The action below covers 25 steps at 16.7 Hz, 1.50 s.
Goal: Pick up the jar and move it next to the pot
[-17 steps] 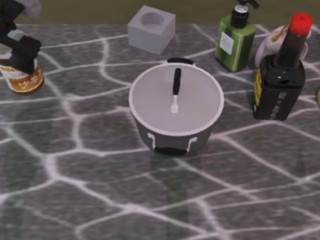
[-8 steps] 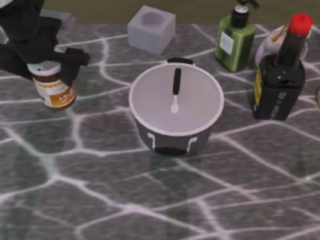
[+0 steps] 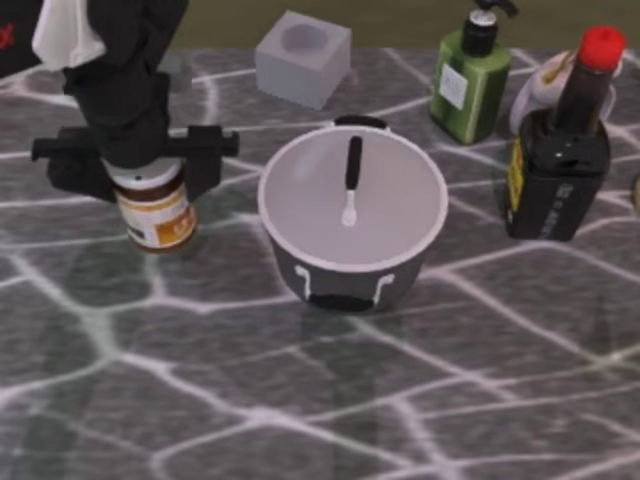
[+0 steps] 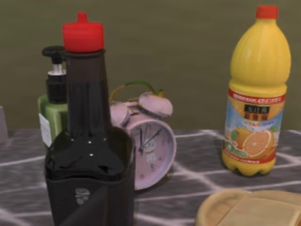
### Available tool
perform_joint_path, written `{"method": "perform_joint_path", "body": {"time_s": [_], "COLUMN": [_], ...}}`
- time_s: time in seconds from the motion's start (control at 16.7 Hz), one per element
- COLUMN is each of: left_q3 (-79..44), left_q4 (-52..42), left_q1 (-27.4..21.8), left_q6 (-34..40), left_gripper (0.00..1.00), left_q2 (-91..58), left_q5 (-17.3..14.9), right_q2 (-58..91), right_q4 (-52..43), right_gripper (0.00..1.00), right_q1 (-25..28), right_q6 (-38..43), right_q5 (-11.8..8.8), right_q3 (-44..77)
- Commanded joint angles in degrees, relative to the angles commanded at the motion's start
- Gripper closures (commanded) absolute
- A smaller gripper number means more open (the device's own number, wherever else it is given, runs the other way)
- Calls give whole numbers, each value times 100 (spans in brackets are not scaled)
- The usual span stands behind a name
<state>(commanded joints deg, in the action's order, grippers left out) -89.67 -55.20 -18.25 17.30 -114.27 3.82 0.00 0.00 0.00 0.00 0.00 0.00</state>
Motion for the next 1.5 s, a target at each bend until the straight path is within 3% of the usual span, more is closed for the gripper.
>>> {"method": "perform_joint_path", "body": {"time_s": [0.3,0.66,0.9,1.5], "left_q3": [6,471,514,514], "left_q4": [11,895,957,957], "left_q1": [21,37,41,41], "left_q6": [-15,-43,-42,-42], "left_gripper": [100,100,100,25], "left_q2": [-36,-399,-440,-440], "left_q5": [-9,-9,-10,-10], "right_q2": [0,0,0,0], "right_q4": [0,0,0,0], "right_gripper": [0,0,0,0], "right_q1": [0,0,0,0], "right_q6": [0,0,0,0], "right_q5": [0,0,0,0], "right_q3": [0,0,0,0]}}
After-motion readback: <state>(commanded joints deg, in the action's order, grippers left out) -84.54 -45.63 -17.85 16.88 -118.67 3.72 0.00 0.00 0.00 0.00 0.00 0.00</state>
